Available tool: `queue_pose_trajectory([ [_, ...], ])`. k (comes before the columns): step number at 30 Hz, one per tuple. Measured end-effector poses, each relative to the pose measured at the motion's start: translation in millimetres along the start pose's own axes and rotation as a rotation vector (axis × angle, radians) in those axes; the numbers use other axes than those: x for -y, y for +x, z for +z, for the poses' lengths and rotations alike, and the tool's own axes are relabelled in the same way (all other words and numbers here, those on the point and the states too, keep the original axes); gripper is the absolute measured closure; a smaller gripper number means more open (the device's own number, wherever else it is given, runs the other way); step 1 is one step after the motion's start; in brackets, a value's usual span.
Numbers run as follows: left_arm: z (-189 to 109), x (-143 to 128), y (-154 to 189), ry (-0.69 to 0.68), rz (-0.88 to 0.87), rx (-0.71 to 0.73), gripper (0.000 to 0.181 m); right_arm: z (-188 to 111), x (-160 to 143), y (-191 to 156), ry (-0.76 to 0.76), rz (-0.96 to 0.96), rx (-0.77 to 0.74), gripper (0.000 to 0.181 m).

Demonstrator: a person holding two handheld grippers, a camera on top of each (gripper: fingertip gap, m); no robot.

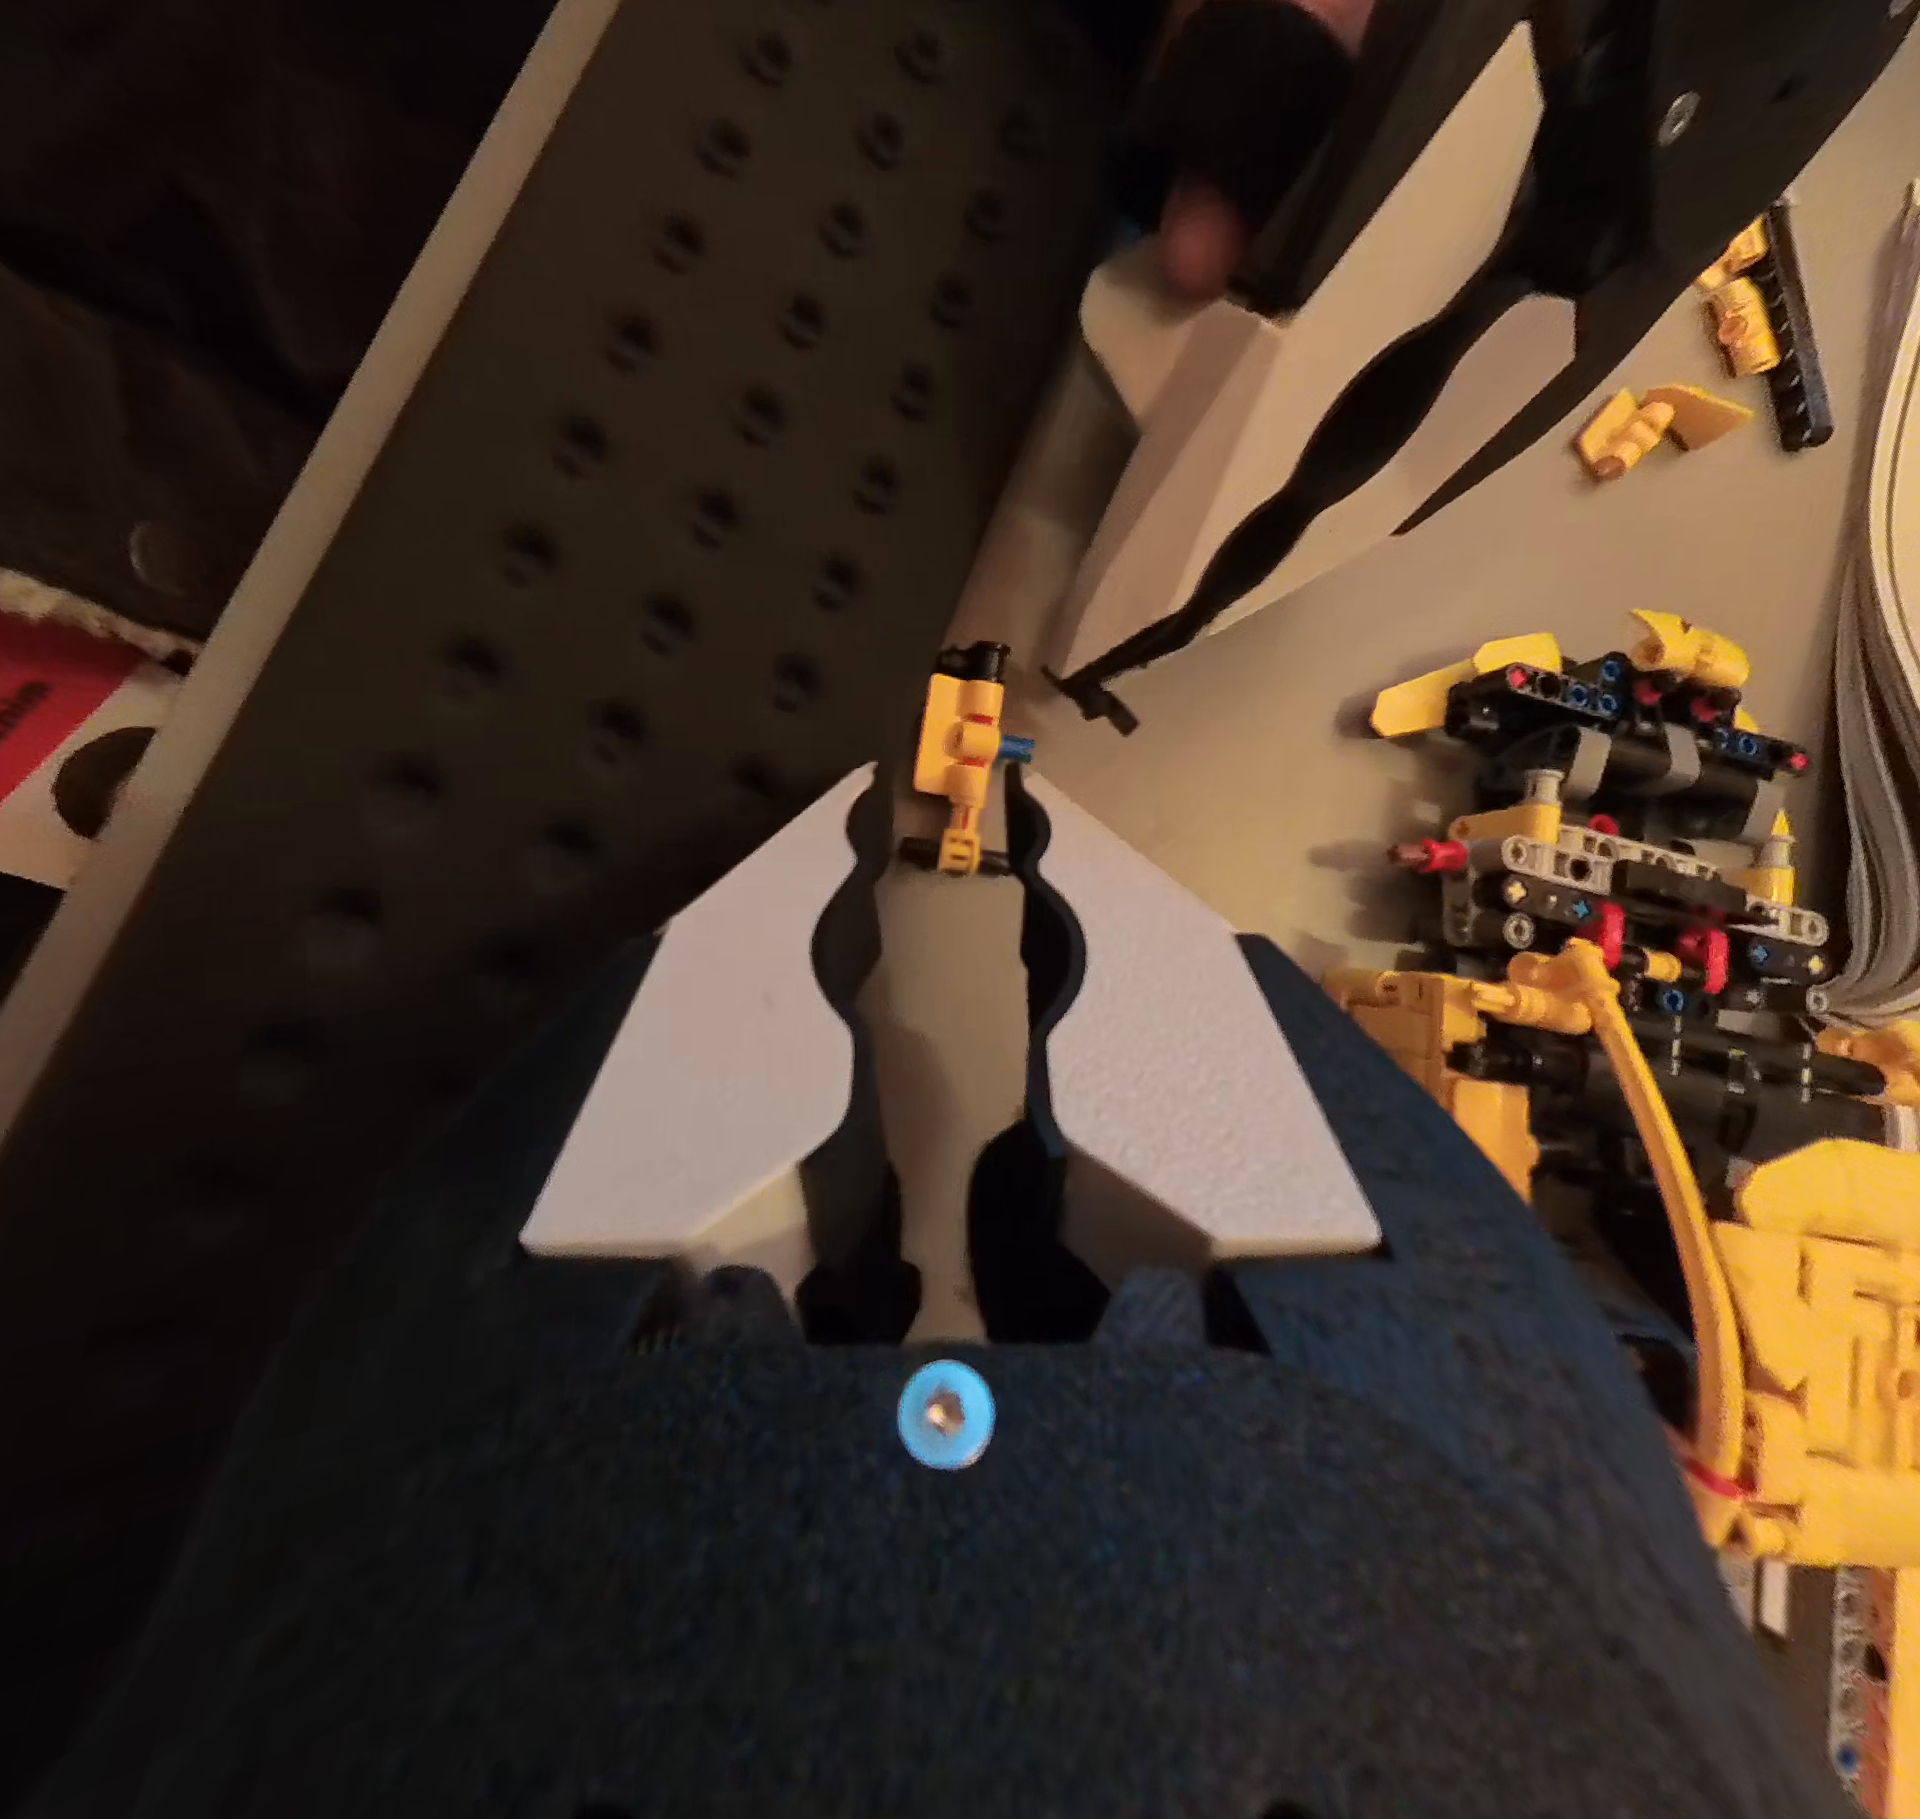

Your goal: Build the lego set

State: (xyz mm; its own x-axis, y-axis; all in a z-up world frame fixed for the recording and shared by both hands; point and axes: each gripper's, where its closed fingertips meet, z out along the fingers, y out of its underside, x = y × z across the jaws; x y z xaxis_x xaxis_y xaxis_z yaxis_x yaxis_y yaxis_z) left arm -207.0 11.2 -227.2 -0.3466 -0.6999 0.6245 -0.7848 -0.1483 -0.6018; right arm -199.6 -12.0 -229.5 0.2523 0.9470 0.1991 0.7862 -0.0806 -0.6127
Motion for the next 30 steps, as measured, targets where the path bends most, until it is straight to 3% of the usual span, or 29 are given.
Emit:
queue_pose_trajectory([
  [8, 4, -5, -2, -0.033, 0.016, 0.012, 0.175, 8, -7, 4, -0.051, -0.077, -0.011, 0.163],
  [14, 4, -4, -2, -0.023, 0.015, 0.011, 0.174, 9, -13, 34, -0.068, -0.125, -0.204, 0.168],
  [20, 0, 1, -9, 0.022, -0.003, 0.038, 0.175, -2, -10, 27, -0.021, -0.12, -0.194, 0.159],
  [30, -3, 6, -9, 0.06, 0.035, 0.053, 0.175, 4, -3, 16, 0.015, -0.073, -0.087, 0.155],
])
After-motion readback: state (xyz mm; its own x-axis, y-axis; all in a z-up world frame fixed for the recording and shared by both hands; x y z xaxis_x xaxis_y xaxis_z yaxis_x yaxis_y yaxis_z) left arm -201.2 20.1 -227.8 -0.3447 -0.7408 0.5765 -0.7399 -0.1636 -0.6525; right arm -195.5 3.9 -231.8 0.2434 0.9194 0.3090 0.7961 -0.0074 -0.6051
